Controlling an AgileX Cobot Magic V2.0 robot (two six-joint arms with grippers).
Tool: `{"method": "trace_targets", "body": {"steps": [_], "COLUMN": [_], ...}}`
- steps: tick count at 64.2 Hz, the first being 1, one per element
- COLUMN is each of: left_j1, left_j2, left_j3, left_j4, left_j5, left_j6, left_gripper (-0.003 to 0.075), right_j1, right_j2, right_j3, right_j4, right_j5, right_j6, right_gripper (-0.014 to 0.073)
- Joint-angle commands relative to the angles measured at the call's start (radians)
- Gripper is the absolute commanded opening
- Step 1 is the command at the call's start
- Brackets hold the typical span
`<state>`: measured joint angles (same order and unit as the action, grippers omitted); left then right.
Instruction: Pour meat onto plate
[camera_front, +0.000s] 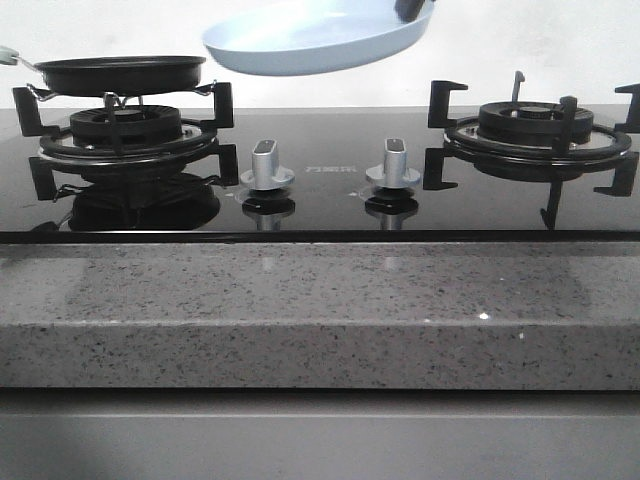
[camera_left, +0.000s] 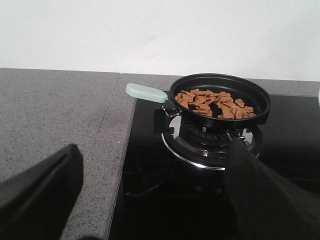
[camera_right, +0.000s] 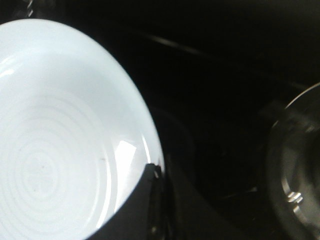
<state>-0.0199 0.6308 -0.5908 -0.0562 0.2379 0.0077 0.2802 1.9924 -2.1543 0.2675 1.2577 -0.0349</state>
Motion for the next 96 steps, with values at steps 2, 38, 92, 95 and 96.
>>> {"method": "trace_targets", "body": {"steps": [2,38,92,95,96], "left_j1": [-0.009,-0.009,0.192,0.207,0.212], "left_j2": [0.004,0.004,0.518,0.561,0.582], "left_j3": [-0.04,-0.04,-0.222,-0.264,-0.278], "left_j4": [-0.007,-0.007,-0.993,-0.993,-0.993], "left_j5": [-0.082,-0.082,-0.039,0.024,0.042], "left_j6": [-0.008,-0.008,0.012,0.037,0.043], "left_gripper": [0.0562,0.0562,0.0563,0.0563,0.0563], "right_j1": [0.003,0.016,0.016,0.016,0.016], "right_j2": [-0.122,-0.378,-0.374,-0.374,-0.374], "right_j3": [0.116,0.636,0.636,0.636,0.636], "right_j4": [0.073,0.14,0.14,0.14,0.14], "right_j5": [-0.022,-0.371,-0.371,-0.371,-0.371], "right_j6": [-0.047,-0.082,-0.082,-0.082,-0.082], "right_gripper": [-0.0062,-0.0062,-0.0062,-0.0062,-0.0062]}}
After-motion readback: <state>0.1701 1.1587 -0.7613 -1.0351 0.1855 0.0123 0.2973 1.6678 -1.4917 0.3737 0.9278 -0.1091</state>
